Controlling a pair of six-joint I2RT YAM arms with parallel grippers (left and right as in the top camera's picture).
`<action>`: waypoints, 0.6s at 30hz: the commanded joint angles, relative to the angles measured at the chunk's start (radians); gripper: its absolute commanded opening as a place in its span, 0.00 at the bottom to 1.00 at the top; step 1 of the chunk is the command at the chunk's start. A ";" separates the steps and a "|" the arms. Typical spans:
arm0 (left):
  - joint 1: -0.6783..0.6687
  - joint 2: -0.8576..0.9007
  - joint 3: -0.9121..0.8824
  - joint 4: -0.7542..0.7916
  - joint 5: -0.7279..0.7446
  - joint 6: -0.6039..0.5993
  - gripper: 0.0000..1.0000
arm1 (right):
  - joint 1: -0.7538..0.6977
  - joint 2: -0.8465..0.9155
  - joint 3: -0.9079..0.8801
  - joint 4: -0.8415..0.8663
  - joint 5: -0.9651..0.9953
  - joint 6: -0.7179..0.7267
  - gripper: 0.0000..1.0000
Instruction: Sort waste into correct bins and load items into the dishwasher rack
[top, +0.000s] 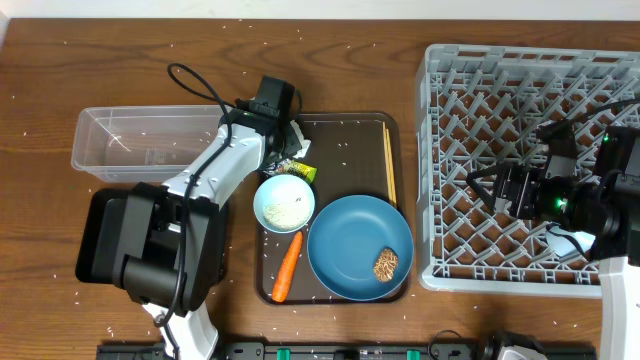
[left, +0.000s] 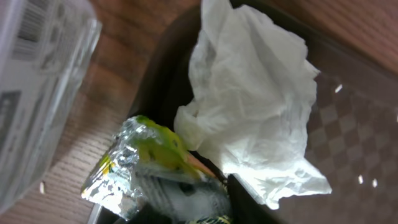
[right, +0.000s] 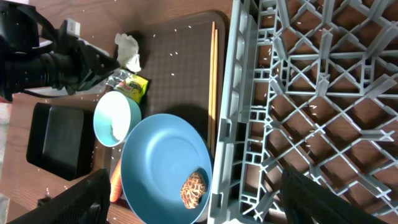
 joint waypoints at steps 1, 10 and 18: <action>-0.001 0.000 -0.002 -0.002 -0.042 -0.002 0.06 | 0.013 0.002 0.006 -0.005 0.007 -0.014 0.80; -0.055 -0.167 0.036 -0.112 0.036 0.183 0.06 | 0.013 0.002 0.006 -0.018 0.011 -0.015 0.80; -0.047 -0.408 0.036 -0.157 -0.192 0.352 0.06 | 0.013 0.002 0.006 -0.011 0.010 -0.014 0.80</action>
